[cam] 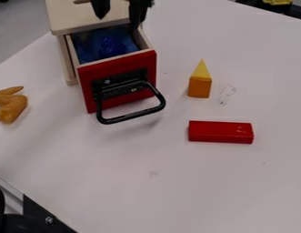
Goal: Put the blue object in the drawer
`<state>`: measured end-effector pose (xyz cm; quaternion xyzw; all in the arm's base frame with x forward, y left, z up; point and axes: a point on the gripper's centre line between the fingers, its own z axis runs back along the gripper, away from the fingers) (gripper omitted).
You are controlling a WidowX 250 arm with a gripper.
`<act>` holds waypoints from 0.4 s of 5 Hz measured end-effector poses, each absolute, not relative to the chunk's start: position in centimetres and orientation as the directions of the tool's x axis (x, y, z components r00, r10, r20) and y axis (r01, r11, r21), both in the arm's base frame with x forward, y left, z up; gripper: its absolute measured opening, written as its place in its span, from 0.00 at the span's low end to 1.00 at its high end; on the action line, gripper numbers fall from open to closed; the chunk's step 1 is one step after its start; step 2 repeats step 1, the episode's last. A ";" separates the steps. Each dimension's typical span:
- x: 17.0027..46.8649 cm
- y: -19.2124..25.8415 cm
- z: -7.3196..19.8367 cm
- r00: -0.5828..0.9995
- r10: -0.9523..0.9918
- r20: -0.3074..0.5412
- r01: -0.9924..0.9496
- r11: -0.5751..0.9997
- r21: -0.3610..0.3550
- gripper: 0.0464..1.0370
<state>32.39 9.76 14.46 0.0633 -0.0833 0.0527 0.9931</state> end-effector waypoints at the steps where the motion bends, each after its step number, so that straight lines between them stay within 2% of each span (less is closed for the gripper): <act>1: 32.2 9.6 16.9 0.971 0.094 0.220 -0.123 0.985 0.124 0.95; 2: 32.2 9.6 16.9 0.971 0.094 0.220 -0.123 0.985 0.124 0.95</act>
